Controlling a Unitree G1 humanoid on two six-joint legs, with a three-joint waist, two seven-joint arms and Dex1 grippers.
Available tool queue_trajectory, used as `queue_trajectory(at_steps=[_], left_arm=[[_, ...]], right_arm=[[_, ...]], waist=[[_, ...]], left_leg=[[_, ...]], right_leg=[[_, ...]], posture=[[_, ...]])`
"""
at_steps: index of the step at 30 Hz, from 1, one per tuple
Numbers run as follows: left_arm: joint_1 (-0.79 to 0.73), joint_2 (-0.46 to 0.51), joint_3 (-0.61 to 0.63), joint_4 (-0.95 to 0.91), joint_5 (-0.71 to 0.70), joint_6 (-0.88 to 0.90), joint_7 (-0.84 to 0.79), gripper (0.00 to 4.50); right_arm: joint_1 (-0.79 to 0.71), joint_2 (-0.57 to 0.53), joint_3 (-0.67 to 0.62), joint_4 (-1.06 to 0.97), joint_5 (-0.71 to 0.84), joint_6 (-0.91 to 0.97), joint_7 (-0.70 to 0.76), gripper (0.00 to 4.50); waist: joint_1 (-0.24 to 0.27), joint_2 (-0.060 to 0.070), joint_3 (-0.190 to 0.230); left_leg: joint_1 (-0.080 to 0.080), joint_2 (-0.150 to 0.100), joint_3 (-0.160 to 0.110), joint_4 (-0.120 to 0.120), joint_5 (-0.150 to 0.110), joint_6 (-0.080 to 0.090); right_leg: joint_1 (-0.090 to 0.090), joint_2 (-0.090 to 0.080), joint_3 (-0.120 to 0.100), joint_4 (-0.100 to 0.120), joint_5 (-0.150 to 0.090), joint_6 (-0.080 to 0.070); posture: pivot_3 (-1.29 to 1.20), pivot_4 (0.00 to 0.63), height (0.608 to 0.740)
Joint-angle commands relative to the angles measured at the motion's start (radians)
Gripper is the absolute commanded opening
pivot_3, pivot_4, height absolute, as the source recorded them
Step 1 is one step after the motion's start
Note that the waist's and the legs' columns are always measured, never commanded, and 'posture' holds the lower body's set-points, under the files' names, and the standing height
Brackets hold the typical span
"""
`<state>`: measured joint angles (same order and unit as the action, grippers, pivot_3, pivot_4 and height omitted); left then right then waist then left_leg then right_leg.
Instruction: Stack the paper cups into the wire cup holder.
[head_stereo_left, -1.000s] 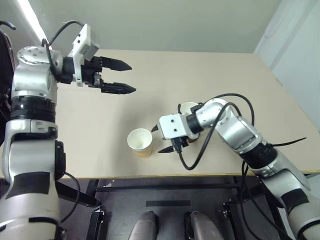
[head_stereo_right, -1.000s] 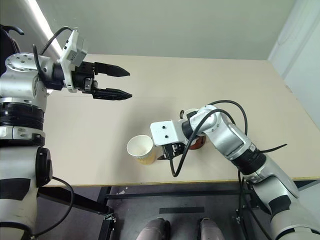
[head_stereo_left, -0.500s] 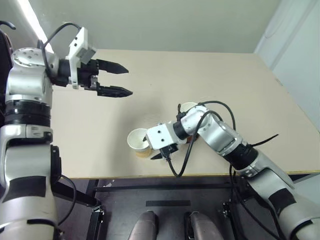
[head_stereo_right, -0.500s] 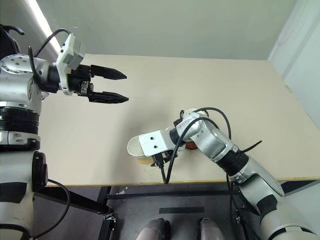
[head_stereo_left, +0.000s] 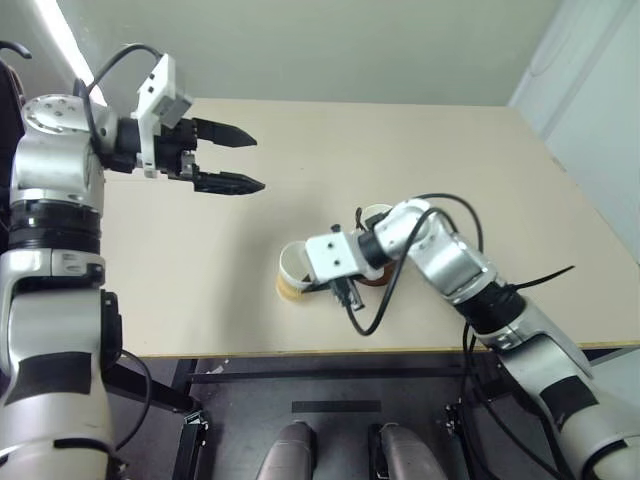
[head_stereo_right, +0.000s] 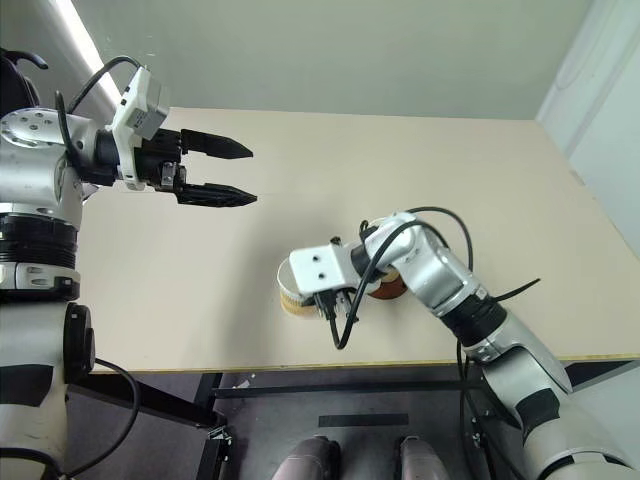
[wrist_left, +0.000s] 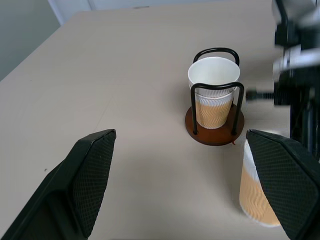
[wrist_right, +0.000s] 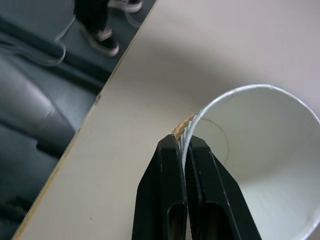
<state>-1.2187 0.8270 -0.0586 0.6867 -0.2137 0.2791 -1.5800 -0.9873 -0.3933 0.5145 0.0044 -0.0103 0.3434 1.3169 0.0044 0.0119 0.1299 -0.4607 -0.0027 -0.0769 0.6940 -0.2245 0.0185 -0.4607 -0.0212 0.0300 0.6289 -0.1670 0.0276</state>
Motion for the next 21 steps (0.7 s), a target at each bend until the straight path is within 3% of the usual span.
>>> queue_trajectory(at_steps=[1,9,13,21], left_arm=[[-0.042,0.005,-0.008,0.010,-0.012,-0.026,-0.034,4.50],[-0.082,0.060,-0.160,0.044,-0.105,-0.046,-0.034,4.50],[-0.095,0.112,-0.252,0.024,-0.193,-0.041,-0.034,4.50],[-0.117,0.208,-0.347,-0.065,-0.367,0.024,-0.034,4.50]], right_arm=[[-0.049,-0.015,-0.124,-0.129,0.111,0.125,0.000,0.07],[-0.121,-0.048,-0.286,-0.254,0.305,0.366,-0.058,0.07],[-0.126,-0.071,-0.286,-0.262,0.331,0.383,-0.078,0.07],[-0.137,-0.118,-0.281,-0.274,0.370,0.377,-0.073,0.07]], waist=[[-0.001,0.000,0.000],[0.000,0.000,0.000],[0.000,0.000,0.000],[0.000,0.000,0.000]], left_leg=[[0.000,0.000,0.000,-0.001,0.000,0.000],[0.001,0.000,0.000,-0.011,0.002,-0.003],[0.001,0.001,-0.001,-0.014,0.008,-0.011],[0.000,0.001,-0.001,-0.015,0.007,-0.010]], right_leg=[[0.000,0.000,0.000,0.000,0.000,0.000],[-0.004,0.000,0.000,0.000,-0.001,-0.003],[-0.006,0.001,0.000,0.001,-0.001,-0.004],[-0.008,0.001,-0.001,0.002,-0.002,-0.005]], posture=[[0.00,0.150,0.740],[0.00,0.150,0.740],[0.00,0.150,0.740],[0.00,0.150,0.740]])
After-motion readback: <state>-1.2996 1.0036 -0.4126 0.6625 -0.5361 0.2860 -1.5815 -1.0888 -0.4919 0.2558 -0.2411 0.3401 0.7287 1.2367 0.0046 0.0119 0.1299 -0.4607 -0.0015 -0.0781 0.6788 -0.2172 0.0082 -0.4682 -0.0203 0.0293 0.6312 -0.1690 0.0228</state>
